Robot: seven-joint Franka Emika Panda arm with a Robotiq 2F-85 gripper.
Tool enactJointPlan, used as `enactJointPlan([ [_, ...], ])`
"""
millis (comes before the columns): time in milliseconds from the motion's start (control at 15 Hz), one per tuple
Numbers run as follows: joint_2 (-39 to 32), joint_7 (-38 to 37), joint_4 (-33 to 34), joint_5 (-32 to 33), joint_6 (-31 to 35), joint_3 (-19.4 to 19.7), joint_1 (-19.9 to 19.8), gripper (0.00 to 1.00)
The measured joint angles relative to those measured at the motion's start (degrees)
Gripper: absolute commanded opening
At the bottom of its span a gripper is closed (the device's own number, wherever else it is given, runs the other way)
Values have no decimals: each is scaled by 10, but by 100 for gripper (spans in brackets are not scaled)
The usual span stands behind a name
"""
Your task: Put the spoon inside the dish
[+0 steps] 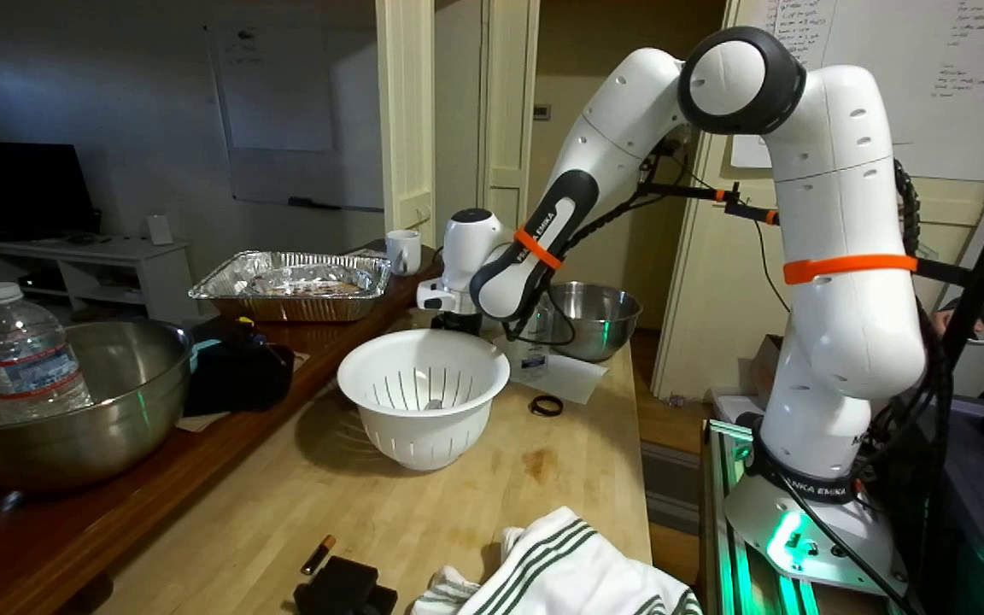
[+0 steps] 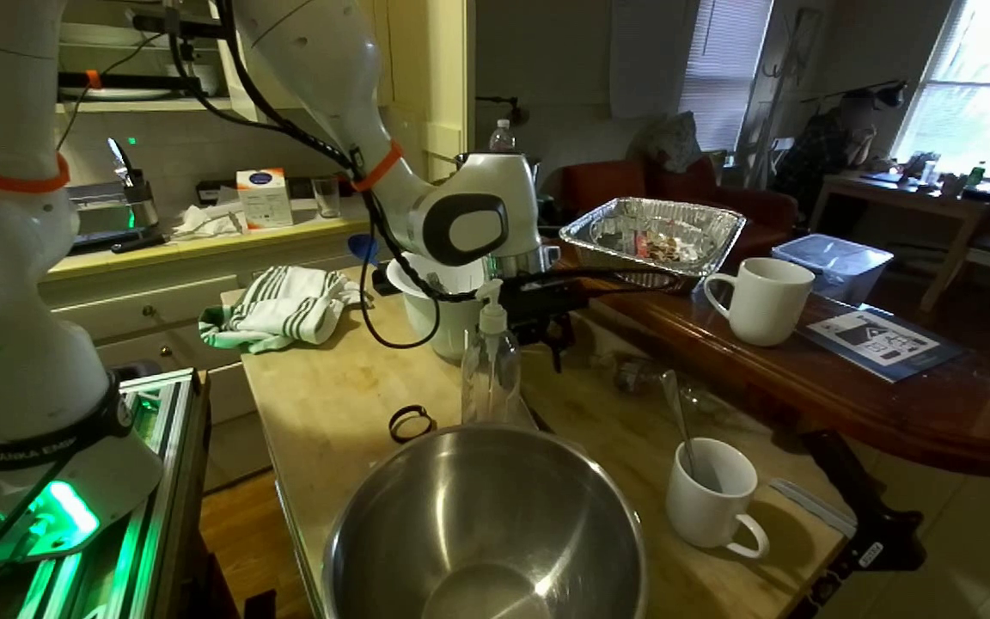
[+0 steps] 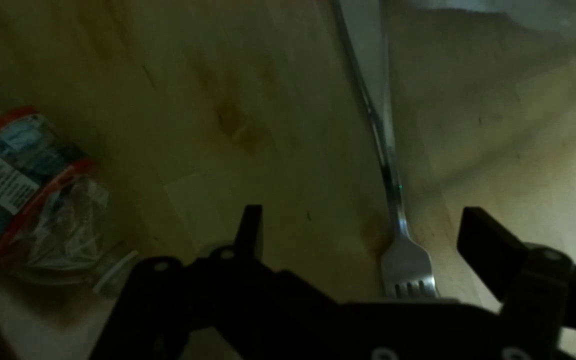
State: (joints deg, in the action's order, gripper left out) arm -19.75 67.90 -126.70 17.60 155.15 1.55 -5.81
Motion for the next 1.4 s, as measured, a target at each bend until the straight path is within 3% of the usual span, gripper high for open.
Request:
enactJointPlan([
  [200, -10, 8, 2, -7, 0, -4, -7, 99],
  [333, -13, 12, 3, -11, -1, -7, -10, 90],
  [400, -14, 13, 3, -13, -1, -8, -12, 81],
  [467, -16, 14, 3, -14, -1, -10, -13, 66],
  [600, -19, 18, 3, -18, -1, -13, -16, 58],
  [1067, -21, 25, 7, -31, -21, -19, -19, 4],
  [1133, -22, 25, 9, -33, -23, -19, -19, 0],
  [1400, -22, 25, 13, -49, -24, -20, -21, 2],
])
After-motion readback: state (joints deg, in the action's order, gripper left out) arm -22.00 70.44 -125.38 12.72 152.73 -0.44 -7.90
